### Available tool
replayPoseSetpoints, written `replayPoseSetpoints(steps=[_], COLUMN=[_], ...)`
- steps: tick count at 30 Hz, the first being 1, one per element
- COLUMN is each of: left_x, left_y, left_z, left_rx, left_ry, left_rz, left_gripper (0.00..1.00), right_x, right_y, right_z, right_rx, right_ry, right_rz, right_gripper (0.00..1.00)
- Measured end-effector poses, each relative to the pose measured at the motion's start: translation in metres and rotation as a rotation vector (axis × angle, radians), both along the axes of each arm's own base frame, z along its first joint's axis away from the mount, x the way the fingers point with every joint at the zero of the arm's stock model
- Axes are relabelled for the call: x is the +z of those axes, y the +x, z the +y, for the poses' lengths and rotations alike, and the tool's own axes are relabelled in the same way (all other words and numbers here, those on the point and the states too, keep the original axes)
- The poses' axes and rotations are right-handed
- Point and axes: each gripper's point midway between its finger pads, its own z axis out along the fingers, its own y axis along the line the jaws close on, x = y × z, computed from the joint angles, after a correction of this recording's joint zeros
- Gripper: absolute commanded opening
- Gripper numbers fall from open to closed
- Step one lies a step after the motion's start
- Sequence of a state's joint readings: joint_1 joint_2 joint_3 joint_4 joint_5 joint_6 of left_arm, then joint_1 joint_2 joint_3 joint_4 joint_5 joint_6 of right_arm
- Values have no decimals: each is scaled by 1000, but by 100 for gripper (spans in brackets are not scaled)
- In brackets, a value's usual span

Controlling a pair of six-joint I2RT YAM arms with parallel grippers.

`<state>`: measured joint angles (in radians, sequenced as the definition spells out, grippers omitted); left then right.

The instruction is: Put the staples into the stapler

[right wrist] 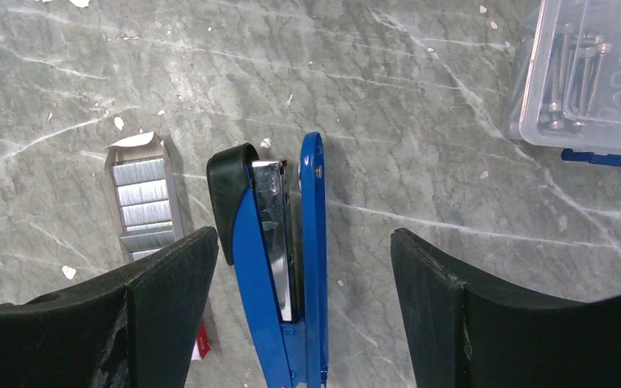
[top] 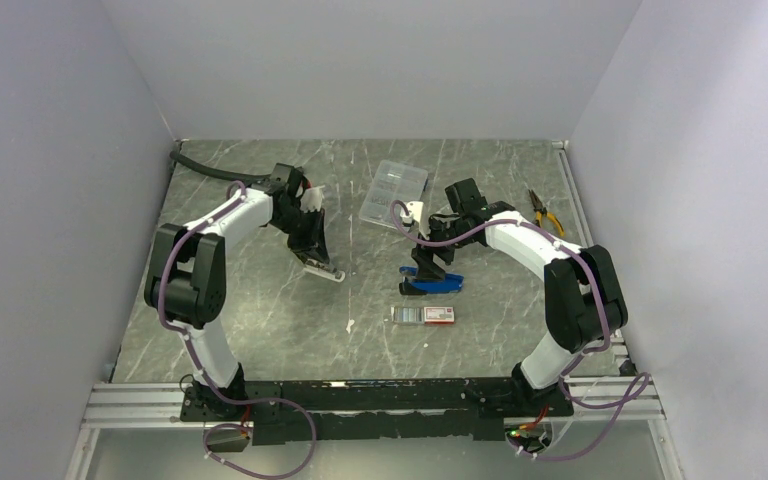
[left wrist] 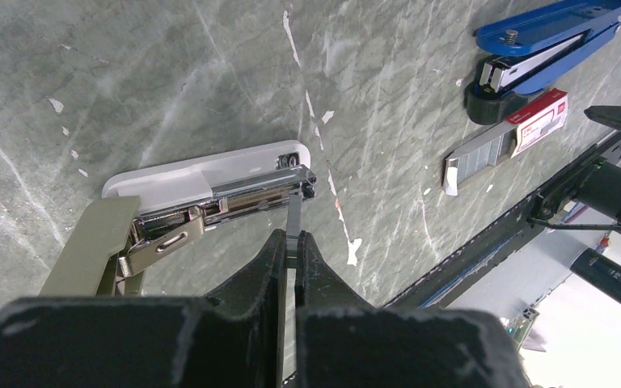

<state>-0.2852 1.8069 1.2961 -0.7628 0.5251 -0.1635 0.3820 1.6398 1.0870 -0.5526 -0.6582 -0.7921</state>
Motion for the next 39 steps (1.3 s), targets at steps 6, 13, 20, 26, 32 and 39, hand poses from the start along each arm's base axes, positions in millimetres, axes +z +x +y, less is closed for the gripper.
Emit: replayPoseSetpoints(steps=[6, 13, 20, 26, 32, 39], left_x=[-4, -9, -11, -11, -9, -7], left_y=[-1, -2, -2, -1, -2, -2], left_z=[0, 0, 0, -1, -2, -3], left_rx=[6, 6, 5, 4, 1, -1], left_ry=[3, 8, 10, 7, -2, -9], left_rz=[18, 33, 41, 42, 40, 40], left_gripper=[3, 3, 3, 3, 3, 3], right_x=[0, 0, 0, 0, 0, 0], right_y=[0, 0, 0, 0, 0, 0], right_z=[0, 0, 0, -1, -1, -1], right_rx=[0, 0, 0, -2, -2, -2], right_ry=[0, -1, -1, -4, -4, -4], right_rz=[0, -1, -1, -2, -2, -2], right_gripper=[82, 82, 82, 82, 82, 82])
